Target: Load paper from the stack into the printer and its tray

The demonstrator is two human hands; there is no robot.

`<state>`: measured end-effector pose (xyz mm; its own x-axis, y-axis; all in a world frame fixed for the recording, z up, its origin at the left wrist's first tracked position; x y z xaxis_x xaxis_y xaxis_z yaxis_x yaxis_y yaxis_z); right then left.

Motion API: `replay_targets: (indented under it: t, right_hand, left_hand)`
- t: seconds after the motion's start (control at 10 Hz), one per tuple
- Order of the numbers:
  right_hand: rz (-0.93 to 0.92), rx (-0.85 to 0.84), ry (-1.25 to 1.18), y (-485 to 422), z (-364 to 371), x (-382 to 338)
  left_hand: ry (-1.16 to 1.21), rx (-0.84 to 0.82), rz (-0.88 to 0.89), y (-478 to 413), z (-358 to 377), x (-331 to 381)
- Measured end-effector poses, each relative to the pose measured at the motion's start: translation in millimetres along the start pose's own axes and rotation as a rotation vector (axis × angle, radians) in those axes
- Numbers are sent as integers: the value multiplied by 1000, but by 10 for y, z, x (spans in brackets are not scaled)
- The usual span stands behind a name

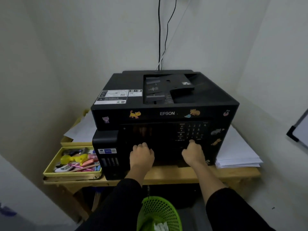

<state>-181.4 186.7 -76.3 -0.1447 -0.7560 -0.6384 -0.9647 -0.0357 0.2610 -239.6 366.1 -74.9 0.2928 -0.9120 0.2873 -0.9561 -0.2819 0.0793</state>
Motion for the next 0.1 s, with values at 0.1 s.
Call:
replay_targets:
  t: [0.1]
  right_hand:
    - [-144,174,167,106,-255,-288]
  left_hand:
    - [-86,179,134,-22,-341,204]
Point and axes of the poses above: each hand's wrist, its own y-axis away from the middle knuckle, its own z-axis out of the palm, x = y × z, the point moved 1 cm from there along -y, towards the middle knuckle, and after that the axes turned 8 degrees about -x, right-handed, at the moved point
